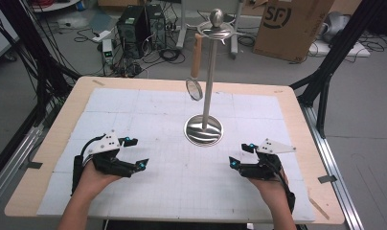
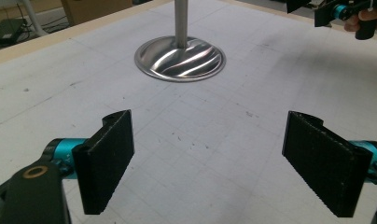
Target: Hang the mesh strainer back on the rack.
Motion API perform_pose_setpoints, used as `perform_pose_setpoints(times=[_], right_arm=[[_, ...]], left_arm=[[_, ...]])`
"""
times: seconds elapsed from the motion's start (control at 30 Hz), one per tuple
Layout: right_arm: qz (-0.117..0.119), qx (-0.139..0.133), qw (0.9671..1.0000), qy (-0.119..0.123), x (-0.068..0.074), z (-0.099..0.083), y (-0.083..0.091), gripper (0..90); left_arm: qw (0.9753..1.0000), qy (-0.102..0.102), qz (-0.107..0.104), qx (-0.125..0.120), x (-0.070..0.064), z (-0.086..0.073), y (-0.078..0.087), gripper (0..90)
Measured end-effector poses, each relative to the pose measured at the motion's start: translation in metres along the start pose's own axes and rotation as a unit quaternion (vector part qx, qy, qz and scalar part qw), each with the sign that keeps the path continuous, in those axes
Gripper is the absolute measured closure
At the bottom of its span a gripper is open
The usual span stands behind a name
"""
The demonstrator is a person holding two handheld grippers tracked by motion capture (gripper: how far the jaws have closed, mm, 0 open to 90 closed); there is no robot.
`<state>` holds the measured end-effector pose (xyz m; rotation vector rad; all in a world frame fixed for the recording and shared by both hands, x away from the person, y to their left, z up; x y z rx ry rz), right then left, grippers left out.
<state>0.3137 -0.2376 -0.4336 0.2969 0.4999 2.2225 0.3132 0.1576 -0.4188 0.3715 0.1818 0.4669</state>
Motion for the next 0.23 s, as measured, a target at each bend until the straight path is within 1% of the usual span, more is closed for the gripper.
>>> perform_pose_setpoints(times=[0.2, 0.23], right_arm=[[0.000, 0.001, 1.0000, 0.003, 0.0002, -0.0002, -0.0010, 25.8], [0.001, 0.004, 1.0000, 0.001, 0.0005, -0.0005, -0.0007, 25.9]], left_arm=[[1.0000, 0.001, 0.003, 0.009, 0.0003, -0.0025, -0.0027, 17.3], [0.9999, 0.002, 0.003, 0.010, 0.0004, -0.0031, -0.0034, 17.3]])
Point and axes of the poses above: each handheld gripper's, and its own axes: y roughly backward along the jaws, z roughly out of its top, x roughly to its left, the point moved 5 cm from there along -y, roughly forward along the jaws, and after that the axes turned 6 degrees about -z, right-handed, at the moved point
